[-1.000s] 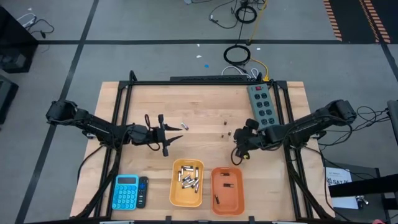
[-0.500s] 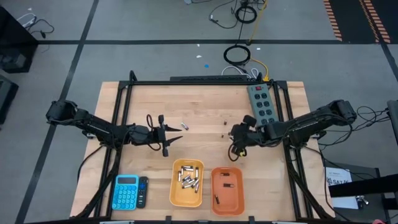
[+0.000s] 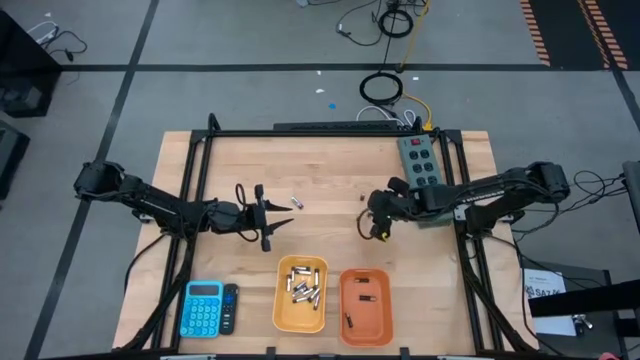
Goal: Sort batteries
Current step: Put the black battery into the orange bin
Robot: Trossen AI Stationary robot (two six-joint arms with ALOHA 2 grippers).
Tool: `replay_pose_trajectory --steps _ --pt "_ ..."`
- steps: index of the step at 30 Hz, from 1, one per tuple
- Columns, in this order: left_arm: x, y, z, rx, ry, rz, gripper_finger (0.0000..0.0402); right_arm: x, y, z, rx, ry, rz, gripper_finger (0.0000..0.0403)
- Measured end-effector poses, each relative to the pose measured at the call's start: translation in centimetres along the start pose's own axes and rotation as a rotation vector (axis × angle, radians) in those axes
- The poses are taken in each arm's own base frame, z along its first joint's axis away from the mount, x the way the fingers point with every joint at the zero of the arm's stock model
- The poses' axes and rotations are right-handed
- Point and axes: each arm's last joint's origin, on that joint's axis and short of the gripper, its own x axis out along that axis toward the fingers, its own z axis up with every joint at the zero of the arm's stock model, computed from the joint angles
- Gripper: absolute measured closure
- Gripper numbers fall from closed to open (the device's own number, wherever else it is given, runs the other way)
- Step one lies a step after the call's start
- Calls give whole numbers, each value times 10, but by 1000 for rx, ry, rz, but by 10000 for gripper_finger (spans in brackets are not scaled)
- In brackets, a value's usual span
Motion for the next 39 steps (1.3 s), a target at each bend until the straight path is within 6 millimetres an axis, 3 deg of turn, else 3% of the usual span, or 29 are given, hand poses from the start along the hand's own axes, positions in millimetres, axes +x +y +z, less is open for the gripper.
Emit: replay_pose_trajectory --steps 8,17,39 --pt "0 0 -1 2 7 -2 267 22 -5 7 -60 -2 -5 230" --pt "0 0 -1 3 9 -2 267 40 -2 2 -87 61 -21 230" --pt "0 0 -2 2 22 -5 267 56 -5 -17 -38 18 38 273"
